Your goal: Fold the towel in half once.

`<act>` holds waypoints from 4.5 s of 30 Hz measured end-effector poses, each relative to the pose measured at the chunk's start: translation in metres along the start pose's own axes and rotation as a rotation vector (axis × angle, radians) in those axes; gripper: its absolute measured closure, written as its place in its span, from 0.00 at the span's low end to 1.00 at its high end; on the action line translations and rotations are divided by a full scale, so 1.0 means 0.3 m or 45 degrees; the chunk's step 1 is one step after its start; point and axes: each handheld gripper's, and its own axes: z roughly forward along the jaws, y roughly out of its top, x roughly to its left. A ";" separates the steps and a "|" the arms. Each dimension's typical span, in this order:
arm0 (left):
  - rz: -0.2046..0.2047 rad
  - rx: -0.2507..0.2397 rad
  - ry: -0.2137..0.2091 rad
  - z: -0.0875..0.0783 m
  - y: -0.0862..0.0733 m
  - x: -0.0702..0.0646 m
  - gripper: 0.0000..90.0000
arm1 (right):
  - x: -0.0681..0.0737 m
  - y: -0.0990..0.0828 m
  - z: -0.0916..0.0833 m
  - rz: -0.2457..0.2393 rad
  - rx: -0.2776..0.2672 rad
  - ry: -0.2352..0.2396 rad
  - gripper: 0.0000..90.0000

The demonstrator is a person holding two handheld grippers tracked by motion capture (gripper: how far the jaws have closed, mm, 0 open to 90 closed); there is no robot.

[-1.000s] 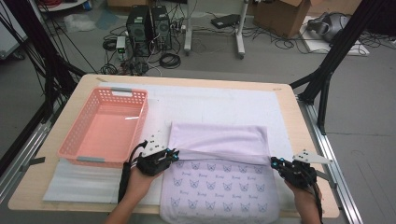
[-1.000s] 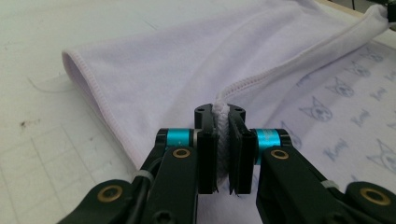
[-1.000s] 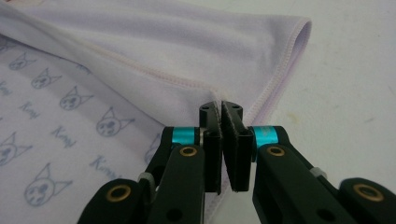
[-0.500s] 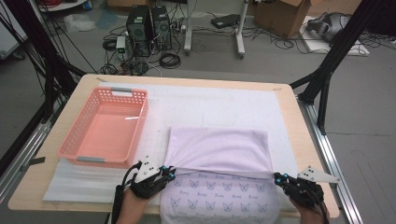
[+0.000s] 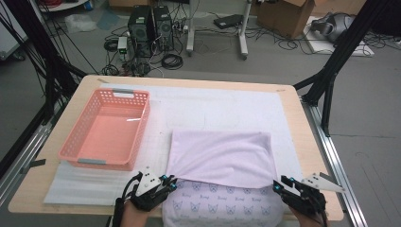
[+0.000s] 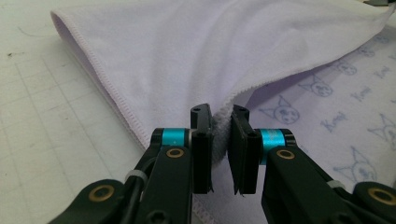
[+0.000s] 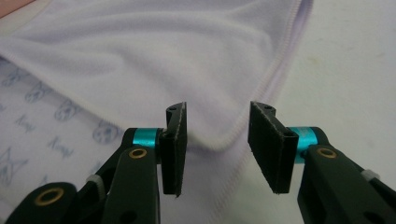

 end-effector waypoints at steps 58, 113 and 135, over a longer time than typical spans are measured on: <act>-0.198 -0.028 -0.063 -0.007 0.077 0.126 0.45 | -0.054 0.187 0.297 -0.116 0.124 -0.114 0.88; -0.207 0.098 0.152 0.321 0.289 0.277 0.94 | -0.176 0.235 0.293 -0.030 0.007 -0.099 0.95; -0.277 -0.021 0.248 0.494 0.435 0.485 0.94 | -0.294 0.485 0.511 -0.007 -0.044 -0.219 0.95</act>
